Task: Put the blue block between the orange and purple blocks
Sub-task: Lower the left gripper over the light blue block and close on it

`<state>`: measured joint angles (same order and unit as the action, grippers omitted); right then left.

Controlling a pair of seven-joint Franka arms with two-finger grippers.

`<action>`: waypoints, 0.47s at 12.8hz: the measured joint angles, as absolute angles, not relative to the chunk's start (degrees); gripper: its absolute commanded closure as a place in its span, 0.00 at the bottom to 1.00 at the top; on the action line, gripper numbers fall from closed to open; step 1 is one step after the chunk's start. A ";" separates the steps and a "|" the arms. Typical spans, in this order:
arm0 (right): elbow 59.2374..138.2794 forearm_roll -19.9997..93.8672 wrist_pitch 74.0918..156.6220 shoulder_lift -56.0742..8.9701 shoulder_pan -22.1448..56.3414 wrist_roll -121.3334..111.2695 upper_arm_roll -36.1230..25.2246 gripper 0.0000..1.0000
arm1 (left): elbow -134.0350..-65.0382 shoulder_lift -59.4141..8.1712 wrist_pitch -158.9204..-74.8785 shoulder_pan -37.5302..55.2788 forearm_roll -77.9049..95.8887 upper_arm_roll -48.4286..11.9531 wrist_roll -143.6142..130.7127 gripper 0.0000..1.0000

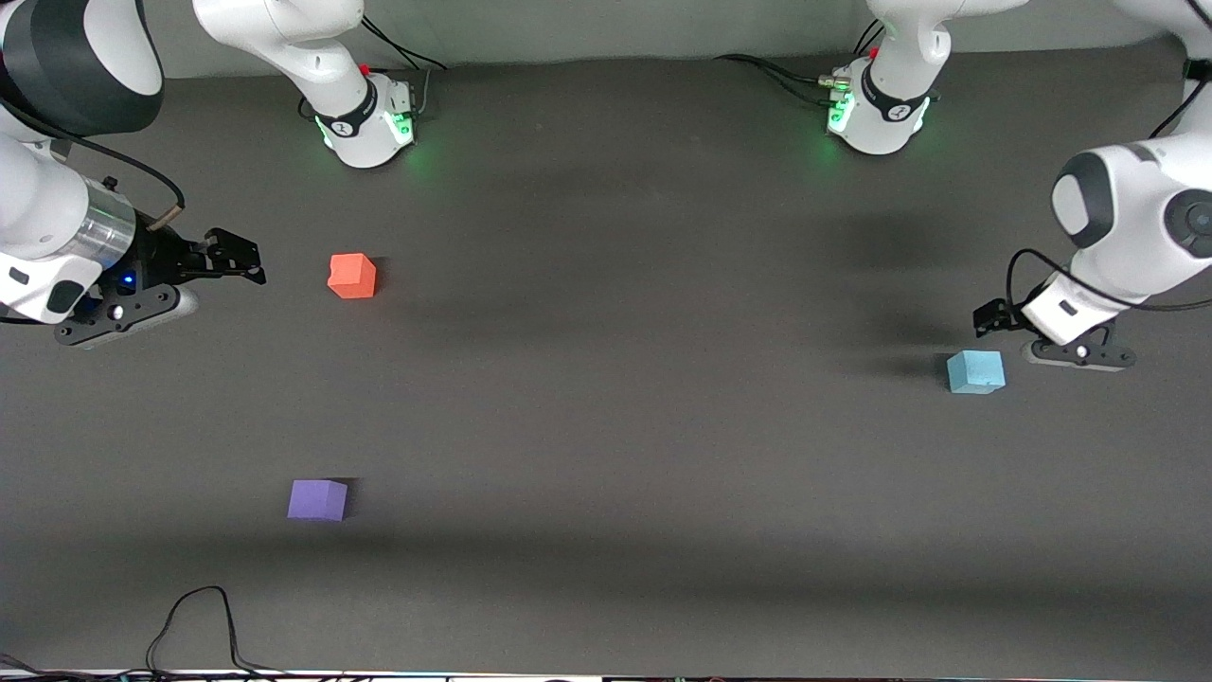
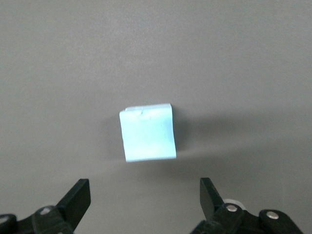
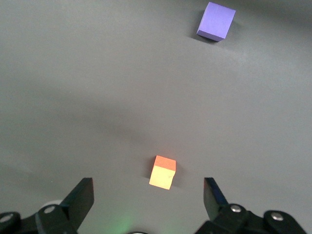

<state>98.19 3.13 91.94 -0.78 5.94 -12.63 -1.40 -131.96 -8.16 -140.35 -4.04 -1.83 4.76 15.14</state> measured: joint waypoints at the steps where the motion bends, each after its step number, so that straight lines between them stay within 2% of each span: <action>1: 98.19 3.13 91.94 -0.78 5.94 -12.63 -1.40 0.03 | -132.02 -9.96 -142.66 -4.03 -1.85 4.74 15.14 0.00; 6: 98.19 3.13 91.94 -0.79 5.94 -12.62 -1.40 0.00 | -132.08 -17.72 -153.09 -4.04 -1.85 4.74 15.14 0.00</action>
<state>98.19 3.13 91.94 -0.79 5.94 -12.62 -1.40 -132.08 -17.72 -153.09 -4.04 -1.85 4.74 15.14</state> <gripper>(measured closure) 0.000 0.000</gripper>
